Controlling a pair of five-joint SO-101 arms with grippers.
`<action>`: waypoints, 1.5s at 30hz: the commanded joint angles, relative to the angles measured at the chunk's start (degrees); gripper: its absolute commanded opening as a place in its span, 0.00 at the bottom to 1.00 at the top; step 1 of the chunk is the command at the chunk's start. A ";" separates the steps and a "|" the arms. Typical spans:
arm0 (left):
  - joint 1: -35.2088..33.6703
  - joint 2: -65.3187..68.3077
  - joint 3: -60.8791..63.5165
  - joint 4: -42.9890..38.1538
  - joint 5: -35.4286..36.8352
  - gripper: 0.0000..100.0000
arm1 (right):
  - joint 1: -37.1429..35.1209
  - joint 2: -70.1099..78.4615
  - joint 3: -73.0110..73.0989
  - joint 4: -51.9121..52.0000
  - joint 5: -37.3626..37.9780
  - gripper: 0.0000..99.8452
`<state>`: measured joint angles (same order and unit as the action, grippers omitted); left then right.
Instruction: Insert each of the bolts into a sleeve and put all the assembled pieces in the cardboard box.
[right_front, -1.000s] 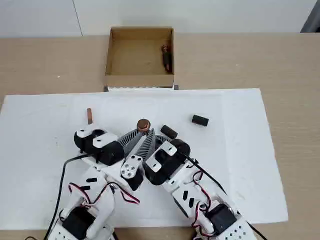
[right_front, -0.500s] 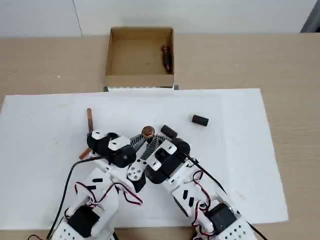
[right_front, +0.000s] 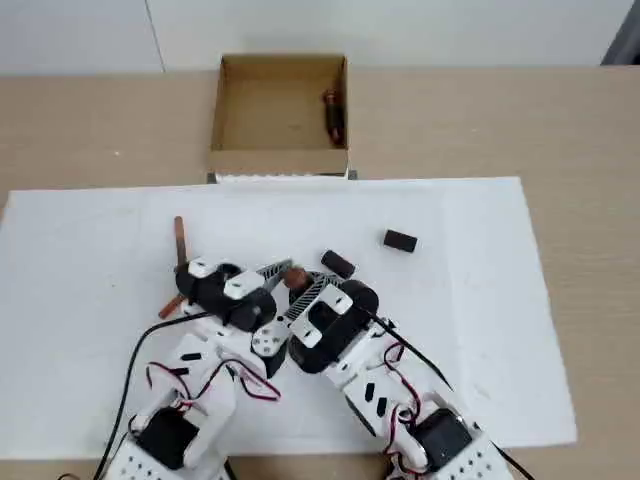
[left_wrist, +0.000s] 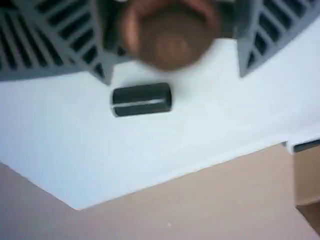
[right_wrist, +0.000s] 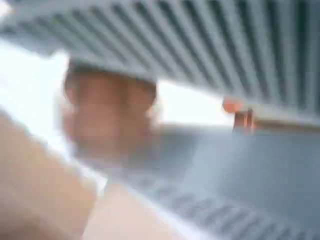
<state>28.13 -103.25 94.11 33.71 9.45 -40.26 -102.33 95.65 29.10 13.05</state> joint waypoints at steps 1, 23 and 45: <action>-0.88 -0.53 -0.66 0.35 -1.14 0.17 | -0.31 -1.27 0.79 0.04 0.44 0.00; -11.87 -0.53 -10.68 4.84 -0.62 0.00 | 2.24 -0.66 0.79 0.22 0.18 0.00; -24.62 -0.62 2.33 12.75 -0.70 0.01 | 18.24 -0.75 0.62 12.97 -10.11 0.00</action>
<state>3.96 -103.25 96.75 43.47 8.84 -25.76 -102.59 95.65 40.09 6.73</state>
